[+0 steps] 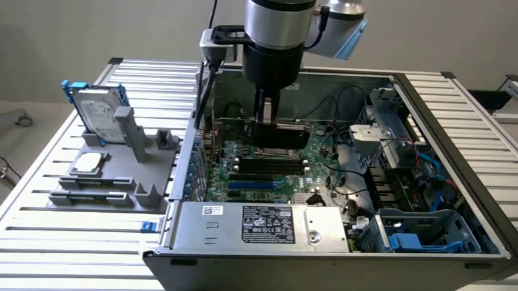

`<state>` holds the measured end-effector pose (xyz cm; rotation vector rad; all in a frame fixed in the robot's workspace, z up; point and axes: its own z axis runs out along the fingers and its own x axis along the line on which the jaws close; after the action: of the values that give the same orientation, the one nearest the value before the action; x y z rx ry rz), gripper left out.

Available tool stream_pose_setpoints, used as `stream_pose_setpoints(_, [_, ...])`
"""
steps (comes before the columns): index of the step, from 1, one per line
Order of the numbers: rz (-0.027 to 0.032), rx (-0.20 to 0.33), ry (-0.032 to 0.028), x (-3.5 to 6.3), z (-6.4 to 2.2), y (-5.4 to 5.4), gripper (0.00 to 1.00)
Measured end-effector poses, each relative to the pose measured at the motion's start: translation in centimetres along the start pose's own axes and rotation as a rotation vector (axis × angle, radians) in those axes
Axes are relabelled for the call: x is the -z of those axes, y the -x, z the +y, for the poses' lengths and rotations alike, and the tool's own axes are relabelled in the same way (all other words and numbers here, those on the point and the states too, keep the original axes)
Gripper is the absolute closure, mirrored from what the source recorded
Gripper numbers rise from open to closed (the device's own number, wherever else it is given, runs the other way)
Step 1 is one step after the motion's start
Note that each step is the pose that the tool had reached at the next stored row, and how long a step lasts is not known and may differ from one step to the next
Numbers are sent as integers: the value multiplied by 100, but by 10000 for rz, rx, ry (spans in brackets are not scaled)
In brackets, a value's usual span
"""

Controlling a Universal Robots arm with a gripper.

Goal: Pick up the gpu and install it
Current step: 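Insert the gpu into the slot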

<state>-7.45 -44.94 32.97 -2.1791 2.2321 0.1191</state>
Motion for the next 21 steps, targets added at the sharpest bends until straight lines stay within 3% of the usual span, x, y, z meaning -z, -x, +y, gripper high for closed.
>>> stream_pose_setpoints(8, [50,1,-1,-118,80,-45,71])
stream_pose_setpoints(21, [95,6,-2,-246,82,-209,71])
